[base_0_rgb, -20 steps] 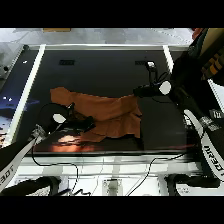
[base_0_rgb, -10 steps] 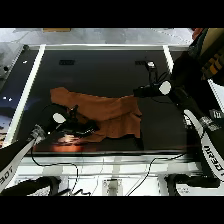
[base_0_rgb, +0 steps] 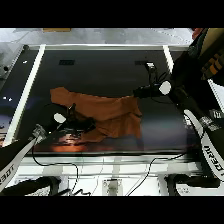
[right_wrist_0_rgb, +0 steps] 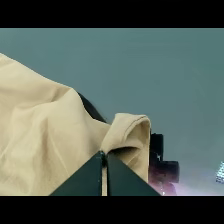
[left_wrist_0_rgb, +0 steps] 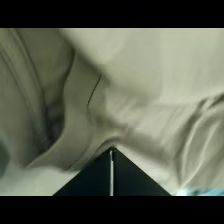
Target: Fold the clothes and pants, and hang the long-sleeved shirts on hangers.
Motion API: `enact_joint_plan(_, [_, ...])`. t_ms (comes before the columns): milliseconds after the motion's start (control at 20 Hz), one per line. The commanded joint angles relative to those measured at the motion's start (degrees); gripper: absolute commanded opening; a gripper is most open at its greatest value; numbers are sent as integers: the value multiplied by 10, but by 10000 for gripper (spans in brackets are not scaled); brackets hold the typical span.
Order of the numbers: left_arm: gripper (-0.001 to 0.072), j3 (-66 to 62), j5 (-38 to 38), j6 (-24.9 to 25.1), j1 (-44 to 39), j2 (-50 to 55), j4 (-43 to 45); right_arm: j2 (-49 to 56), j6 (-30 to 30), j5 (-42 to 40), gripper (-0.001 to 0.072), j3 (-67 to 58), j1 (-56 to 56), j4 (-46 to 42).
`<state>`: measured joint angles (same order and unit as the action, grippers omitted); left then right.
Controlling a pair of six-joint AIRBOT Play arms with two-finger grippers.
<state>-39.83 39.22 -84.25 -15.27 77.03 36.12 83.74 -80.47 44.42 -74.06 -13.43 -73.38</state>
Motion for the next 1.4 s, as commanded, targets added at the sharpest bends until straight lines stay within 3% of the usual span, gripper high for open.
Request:
enact_joint_plan(0, [8,-13,-38,42,0,-3,-67,0,0,0,13,0,0,0])
enact_joint_plan(300, [6,-132,-41,151,1,-84,-82,-31,0,-7,12,0,21,-10])
enact_joint_plan(400, [6,-162,-41,154,1,-113,-81,-60,0,-3,12,0,37,-8])
enact_joint_plan(500, [6,-162,-12,122,1,-123,-55,-79,0,9,12,0,44,-8])
enact_joint_plan(600, [6,-148,70,35,-8,-116,41,-78,0,30,13,0,43,-1])
enact_joint_plan(750, [21,-94,128,-12,-43,-106,119,-70,0,40,12,6,43,-1])
enact_joint_plan(800, [133,-72,129,-20,-54,-104,118,-68,0,41,13,6,43,-1])
enact_joint_plan(900, [611,-40,129,-24,-73,-99,118,-65,0,40,12,6,43,-1])
enact_joint_plan(950, [641,-28,129,-24,-81,-95,118,-65,0,40,12,6,43,-1])
enact_joint_plan(1350, [641,-17,75,-61,-97,-14,113,-65,0,40,13,6,43,-1])
